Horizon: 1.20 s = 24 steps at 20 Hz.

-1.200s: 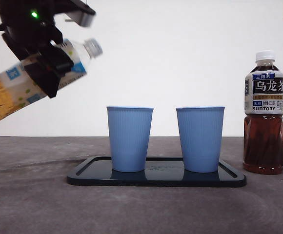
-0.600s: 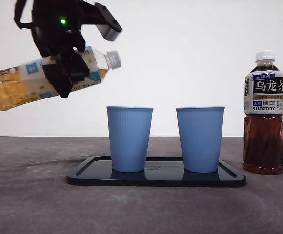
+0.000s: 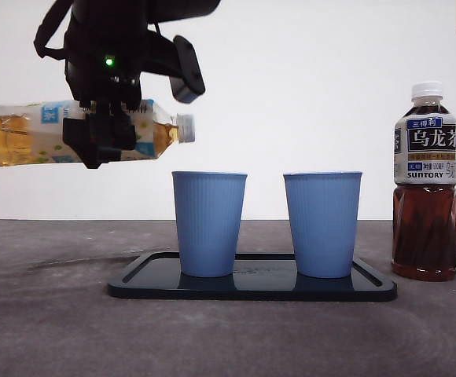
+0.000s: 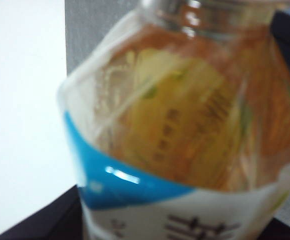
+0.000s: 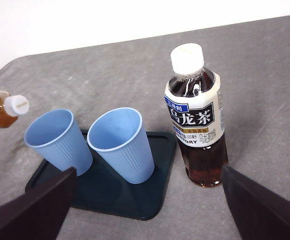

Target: Pour the drink into the cup

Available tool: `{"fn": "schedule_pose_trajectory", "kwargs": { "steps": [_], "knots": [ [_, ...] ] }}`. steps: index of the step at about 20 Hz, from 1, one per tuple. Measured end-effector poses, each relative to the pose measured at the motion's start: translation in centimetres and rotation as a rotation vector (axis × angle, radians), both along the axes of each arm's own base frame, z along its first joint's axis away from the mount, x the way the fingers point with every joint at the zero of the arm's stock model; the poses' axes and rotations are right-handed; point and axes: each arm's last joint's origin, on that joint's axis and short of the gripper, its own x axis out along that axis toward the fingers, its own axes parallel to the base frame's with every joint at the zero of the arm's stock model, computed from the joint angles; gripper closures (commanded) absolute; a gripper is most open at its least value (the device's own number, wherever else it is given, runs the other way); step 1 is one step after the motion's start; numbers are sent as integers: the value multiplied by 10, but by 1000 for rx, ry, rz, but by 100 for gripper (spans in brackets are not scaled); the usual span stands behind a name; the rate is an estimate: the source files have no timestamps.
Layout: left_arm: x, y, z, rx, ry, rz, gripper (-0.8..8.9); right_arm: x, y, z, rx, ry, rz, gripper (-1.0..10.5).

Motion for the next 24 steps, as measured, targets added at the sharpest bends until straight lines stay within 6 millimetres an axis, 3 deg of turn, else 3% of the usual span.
{"fn": "schedule_pose_trajectory", "kwargs": {
  "steps": [11, 24],
  "knots": [
    [2, -4, -9, 162, 7, -17, 605, 0, 0, 0, 0, 0, 0, 482],
    [2, -8, -15, 230, 20, -38, 605, 0, 0, 0, 0, 0, 0, 482]
  ]
}}
